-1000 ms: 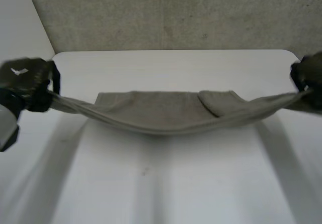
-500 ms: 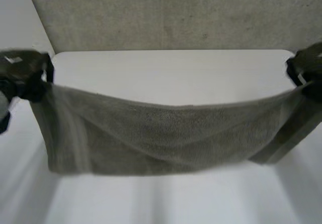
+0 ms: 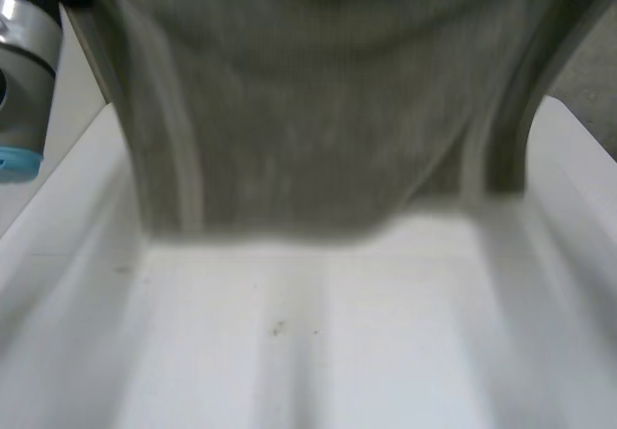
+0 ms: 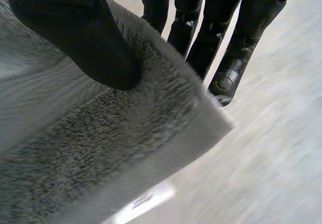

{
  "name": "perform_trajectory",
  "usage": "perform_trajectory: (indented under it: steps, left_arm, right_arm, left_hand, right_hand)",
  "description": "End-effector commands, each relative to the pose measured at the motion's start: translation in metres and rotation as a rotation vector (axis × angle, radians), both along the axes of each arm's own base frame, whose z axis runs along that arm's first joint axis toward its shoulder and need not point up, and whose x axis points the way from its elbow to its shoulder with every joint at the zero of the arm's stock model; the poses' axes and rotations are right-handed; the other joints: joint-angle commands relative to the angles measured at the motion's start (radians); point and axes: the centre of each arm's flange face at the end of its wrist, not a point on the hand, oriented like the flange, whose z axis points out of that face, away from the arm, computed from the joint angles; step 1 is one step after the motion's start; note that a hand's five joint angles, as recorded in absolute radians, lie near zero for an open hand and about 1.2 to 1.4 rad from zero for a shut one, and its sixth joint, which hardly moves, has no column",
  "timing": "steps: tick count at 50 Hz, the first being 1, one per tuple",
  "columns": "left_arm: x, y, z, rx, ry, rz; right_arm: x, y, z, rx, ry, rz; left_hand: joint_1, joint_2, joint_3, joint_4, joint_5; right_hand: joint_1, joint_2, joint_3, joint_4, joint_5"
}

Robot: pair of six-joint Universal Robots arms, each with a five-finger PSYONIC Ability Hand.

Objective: Fold the towel.

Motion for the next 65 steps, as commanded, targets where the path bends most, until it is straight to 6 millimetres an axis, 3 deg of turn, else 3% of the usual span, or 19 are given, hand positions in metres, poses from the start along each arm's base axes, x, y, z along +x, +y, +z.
perform_trajectory:
  steps: [1, 2, 6, 8, 9, 11, 14, 16, 18, 24, 27, 32, 34, 40, 44, 49, 53, 59, 65]
  left_arm:
    - [0.007, 0.02, 0.005, -0.042, 0.094, -0.046]
    - [0.007, 0.02, 0.005, -0.041, 0.094, -0.046]
    - [0.012, 0.021, -0.035, 0.152, 0.064, -0.033]
    - [0.021, 0.021, -0.077, 0.314, 0.032, -0.007]
    - [0.021, 0.021, -0.077, 0.315, 0.032, -0.007]
    - [0.024, 0.026, -0.116, 0.439, 0.006, 0.0]
    - [0.024, 0.031, -0.136, 0.504, -0.015, -0.005]
    - [0.021, 0.043, -0.175, 0.628, -0.062, -0.028]
    - [0.021, 0.05, -0.19, 0.685, -0.097, -0.034]
    - [0.033, 0.088, -0.226, 0.908, -0.302, 0.001]
    - [0.048, 0.108, -0.218, 1.002, -0.368, 0.038]
    - [0.08, 0.134, -0.19, 1.13, -0.346, 0.157]
    - [0.083, 0.144, -0.177, 1.128, -0.336, 0.164]
    - [0.075, 0.17, -0.131, 0.988, -0.319, 0.071]
    - [0.07, 0.168, -0.119, 0.927, -0.311, 0.015]
    - [0.069, 0.147, -0.123, 0.926, -0.303, 0.002]
    - [0.064, 0.104, -0.14, 0.913, -0.31, 0.033]
    - [0.045, 0.05, -0.165, 0.861, -0.317, 0.103]
    - [0.03, 0.021, -0.186, 0.851, -0.326, 0.135]
  right_arm:
    - [-0.005, 0.026, 0.0, -0.036, -0.028, 0.026]
    - [-0.005, 0.026, 0.0, -0.035, -0.028, 0.026]
    - [0.003, 0.027, -0.053, 0.226, 0.053, 0.082]
    - [0.005, 0.029, -0.073, 0.308, 0.087, 0.105]
    - [0.008, 0.032, -0.09, 0.377, 0.123, 0.13]
    - [0.009, 0.035, -0.109, 0.447, 0.167, 0.15]
    - [0.01, 0.039, -0.152, 0.582, 0.263, 0.16]
    - [0.008, 0.042, -0.173, 0.647, 0.316, 0.156]
    - [0.003, 0.053, -0.203, 0.752, 0.427, 0.152]
    - [-0.002, 0.081, -0.226, 0.88, 0.565, 0.178]
    - [-0.007, 0.101, -0.233, 0.967, 0.622, 0.201]
    - [-0.026, 0.134, -0.212, 1.066, 0.665, 0.21]
    - [-0.038, 0.153, -0.193, 1.09, 0.703, 0.216]
    - [-0.044, 0.167, -0.164, 1.047, 0.74, 0.273]
    - [-0.048, 0.151, -0.145, 0.962, 0.669, 0.284]
    - [-0.048, 0.113, -0.163, 0.986, 0.55, 0.292]
    - [-0.048, 0.07, -0.179, 0.976, 0.473, 0.199]
    - [-0.032, 0.037, -0.19, 0.903, 0.468, 0.111]
    - [-0.015, 0.005, -0.204, 0.785, 0.436, 0.067]
  left_hand:
    - [0.206, 0.178, 0.18, 0.178, 0.185]
    - [0.206, 0.178, 0.18, 0.178, 0.185]
    - [0.206, 0.178, 0.18, 0.178, 0.185]
    - [0.206, 0.178, 0.18, 0.178, 0.185]
    - [0.206, 0.178, 0.18, 0.178, 0.185]
    - [0.206, 0.178, 0.18, 0.178, 0.185]
    - [0.206, 0.178, 0.18, 0.178, 0.185]
    - [0.206, 0.178, 0.18, 0.178, 0.185]
    - [0.206, 0.178, 0.18, 0.178, 0.185]
    - [0.206, 0.178, 0.18, 0.178, 0.185]
    - [0.206, 0.178, 0.18, 0.178, 0.185]
    - [0.206, 0.178, 0.18, 0.178, 0.185]
    - [0.206, 0.178, 0.18, 0.178, 0.185]
    - [0.206, 0.178, 0.18, 0.178, 0.185]
    - [0.206, 0.178, 0.18, 0.178, 0.185]
    - [0.206, 0.178, 0.18, 0.178, 0.185]
    - [0.206, 0.178, 0.18, 0.178, 0.185]
    - [0.206, 0.178, 0.18, 0.178, 0.185]
    - [0.206, 0.178, 0.18, 0.178, 0.185]
  right_hand:
    - [0.421, 0.221, 0.212, 0.202, 0.24]
    - [0.421, 0.221, 0.212, 0.202, 0.24]
    - [0.421, 0.221, 0.212, 0.202, 0.24]
    - [0.421, 0.221, 0.212, 0.202, 0.24]
    - [0.421, 0.221, 0.212, 0.202, 0.24]
    - [0.421, 0.221, 0.212, 0.202, 0.24]
    - [0.421, 0.221, 0.212, 0.202, 0.24]
    - [0.421, 0.221, 0.212, 0.202, 0.24]
    - [0.421, 0.221, 0.212, 0.202, 0.24]
    - [0.421, 0.221, 0.212, 0.202, 0.24]
    - [0.421, 0.221, 0.212, 0.202, 0.24]
    - [0.421, 0.221, 0.212, 0.202, 0.24]
    - [0.421, 0.221, 0.212, 0.202, 0.24]
    - [0.421, 0.221, 0.212, 0.202, 0.24]
    - [0.421, 0.221, 0.212, 0.202, 0.24]
    - [0.421, 0.221, 0.212, 0.202, 0.24]
    - [0.421, 0.221, 0.212, 0.202, 0.24]
    - [0.421, 0.221, 0.212, 0.202, 0.24]
    - [0.421, 0.221, 0.212, 0.202, 0.24]
